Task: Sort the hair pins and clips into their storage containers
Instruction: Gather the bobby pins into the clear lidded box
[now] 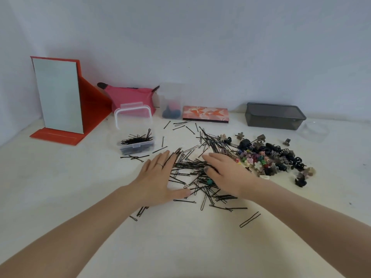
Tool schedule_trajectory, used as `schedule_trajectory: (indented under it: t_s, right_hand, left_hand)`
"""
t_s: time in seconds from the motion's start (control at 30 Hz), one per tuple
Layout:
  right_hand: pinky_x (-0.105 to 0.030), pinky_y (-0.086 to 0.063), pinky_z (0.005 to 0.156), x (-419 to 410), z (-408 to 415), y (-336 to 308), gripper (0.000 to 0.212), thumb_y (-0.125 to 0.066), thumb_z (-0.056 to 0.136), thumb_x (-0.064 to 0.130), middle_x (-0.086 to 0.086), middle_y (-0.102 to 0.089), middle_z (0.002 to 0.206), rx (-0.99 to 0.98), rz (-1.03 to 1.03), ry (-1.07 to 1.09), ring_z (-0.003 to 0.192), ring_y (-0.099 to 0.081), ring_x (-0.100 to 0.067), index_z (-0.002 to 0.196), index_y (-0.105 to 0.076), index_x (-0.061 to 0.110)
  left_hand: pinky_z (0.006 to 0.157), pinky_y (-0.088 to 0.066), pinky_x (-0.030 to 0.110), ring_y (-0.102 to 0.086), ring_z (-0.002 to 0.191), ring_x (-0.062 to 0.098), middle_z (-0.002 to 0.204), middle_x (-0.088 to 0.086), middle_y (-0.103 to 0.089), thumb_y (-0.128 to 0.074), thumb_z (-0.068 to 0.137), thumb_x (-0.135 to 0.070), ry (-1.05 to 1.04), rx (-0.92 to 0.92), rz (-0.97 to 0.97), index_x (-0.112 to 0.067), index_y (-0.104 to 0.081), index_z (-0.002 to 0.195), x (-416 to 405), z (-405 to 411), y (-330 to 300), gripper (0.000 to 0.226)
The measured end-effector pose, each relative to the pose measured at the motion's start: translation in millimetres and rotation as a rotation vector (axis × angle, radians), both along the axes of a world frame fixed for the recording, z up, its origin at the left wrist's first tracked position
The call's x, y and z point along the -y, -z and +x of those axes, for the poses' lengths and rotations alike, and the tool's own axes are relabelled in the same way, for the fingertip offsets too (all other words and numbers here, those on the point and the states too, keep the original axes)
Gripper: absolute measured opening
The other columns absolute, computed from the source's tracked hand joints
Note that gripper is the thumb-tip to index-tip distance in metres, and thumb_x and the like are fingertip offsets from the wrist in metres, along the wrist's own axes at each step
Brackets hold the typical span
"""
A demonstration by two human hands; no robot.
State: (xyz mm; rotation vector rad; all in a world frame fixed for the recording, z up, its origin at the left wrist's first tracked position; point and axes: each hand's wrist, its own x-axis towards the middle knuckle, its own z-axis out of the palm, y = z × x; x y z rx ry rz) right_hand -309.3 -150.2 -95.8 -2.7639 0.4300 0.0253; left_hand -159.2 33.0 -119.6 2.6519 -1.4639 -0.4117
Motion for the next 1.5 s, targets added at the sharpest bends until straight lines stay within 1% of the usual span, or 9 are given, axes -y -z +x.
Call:
schedule_trajectory:
  t_s: [0.1, 0.23, 0.43, 0.8, 0.97, 1.1, 1.27, 1.4, 1.5]
  right_hand:
    - [-0.013, -0.008, 0.11, -14.4, 2.5, 5.7, 0.049, -0.037, 0.105, 0.03, 0.003, -0.033, 0.156, 0.096, -0.004, -0.059, 0.143, -0.025, -0.012, 0.152, -0.033, 0.019]
    - [-0.03, -0.042, 0.105, -4.6, 5.1, -6.6, 0.035, -0.052, 0.095, 0.026, 0.005, -0.057, 0.128, 0.238, -0.05, -0.05, 0.119, -0.05, -0.013, 0.129, -0.058, 0.022]
    - [-0.033, -0.055, 0.073, 2.6, -5.1, -25.5, 0.009, -0.059, 0.086, 0.031, 0.013, -0.061, 0.084, -0.056, -0.024, -0.159, 0.079, -0.058, -0.009, 0.094, -0.063, 0.029]
    - [-0.024, -0.057, 0.07, 38.3, -15.6, -38.8, 0.008, -0.066, 0.09, 0.019, 0.011, -0.067, 0.085, 0.064, 0.19, 0.114, 0.078, -0.068, -0.011, 0.093, -0.071, 0.024]
    - [-0.03, -0.049, 0.068, 72.3, -17.1, -39.1, 0.016, -0.059, 0.084, 0.014, -0.002, -0.065, 0.095, -0.047, -0.197, 0.275, 0.083, -0.061, -0.02, 0.096, -0.068, 0.018]
    - [-0.036, -0.052, 0.085, 49.7, -11.9, -34.5, 0.029, -0.053, 0.089, 0.015, -0.002, -0.057, 0.108, 0.044, -0.236, 0.192, 0.097, -0.057, -0.02, 0.115, -0.065, 0.015]
    - [-0.038, -0.049, 0.098, 5.4, -7.2, -12.0, 0.04, -0.047, 0.095, 0.022, -0.001, -0.053, 0.126, 0.004, -0.06, -0.005, 0.117, -0.051, -0.021, 0.133, -0.055, 0.017]
    - [-0.039, -0.049, 0.097, 2.9, -6.4, -6.8, 0.042, -0.049, 0.092, 0.017, 0.001, -0.055, 0.126, 0.03, -0.043, -0.035, 0.118, -0.051, -0.02, 0.133, -0.056, 0.018]
    - [-0.036, -0.047, 0.101, 11.6, -11.9, -11.9, 0.04, -0.052, 0.094, 0.019, 0.002, -0.054, 0.131, 0.022, -0.081, -0.017, 0.122, -0.05, -0.019, 0.134, -0.056, 0.017]
  left_hand:
    - [0.122, 0.007, 0.042, 0.017, 0.149, 0.013, 0.163, -0.009, 0.015, -0.027, 0.072, -0.088, 0.036, 0.001, -0.033, -0.026, 0.005, 0.157, -3.6, 1.5, 8.5, 0.11]
    - [0.123, -0.004, 0.034, 0.002, 0.149, 0.011, 0.164, -0.007, -0.003, -0.025, 0.073, -0.088, 0.083, -0.007, -0.138, -0.022, -0.008, 0.157, -1.6, 2.2, 0.8, 0.108]
    - [0.123, -0.003, 0.039, 0.009, 0.15, 0.015, 0.164, -0.005, 0.009, -0.045, 0.073, -0.086, 0.065, -0.074, -0.051, -0.026, 0.005, 0.156, 13.3, -11.1, -9.6, 0.114]
    - [0.122, -0.01, 0.041, 0.004, 0.15, 0.02, 0.163, 0.002, 0.004, -0.054, 0.086, -0.066, 0.127, -0.081, -0.064, -0.023, -0.005, 0.156, 38.9, -14.6, -11.1, 0.096]
    - [0.122, -0.008, 0.041, 0.005, 0.15, 0.022, 0.163, 0.002, 0.006, -0.06, 0.073, -0.078, 0.118, -0.112, -0.031, -0.029, -0.001, 0.155, 48.0, -16.3, -15.0, 0.112]
    - [0.122, -0.01, 0.042, -0.002, 0.15, 0.023, 0.163, 0.005, -0.003, -0.061, 0.063, -0.084, 0.144, -0.061, -0.044, -0.027, -0.005, 0.155, 54.7, -16.8, -12.7, 0.122]
    - [0.102, -0.041, 0.035, -0.041, 0.117, 0.017, 0.124, -0.005, -0.046, -0.071, 0.069, -0.064, 0.171, -0.118, -0.244, -0.024, -0.048, 0.134, 60.6, -12.2, -11.4, 0.079]
    - [0.082, -0.046, 0.029, -0.05, 0.095, 0.009, 0.1, -0.012, -0.05, -0.07, 0.08, -0.046, 0.225, -0.098, -0.308, -0.027, -0.06, 0.107, 51.9, 1.4, -15.6, 0.035]
    - [0.081, -0.048, 0.03, -0.051, 0.091, 0.006, 0.099, -0.014, -0.05, -0.065, 0.087, -0.038, 0.235, -0.058, -0.283, -0.029, -0.059, 0.103, 43.1, 7.9, -19.7, 0.02]
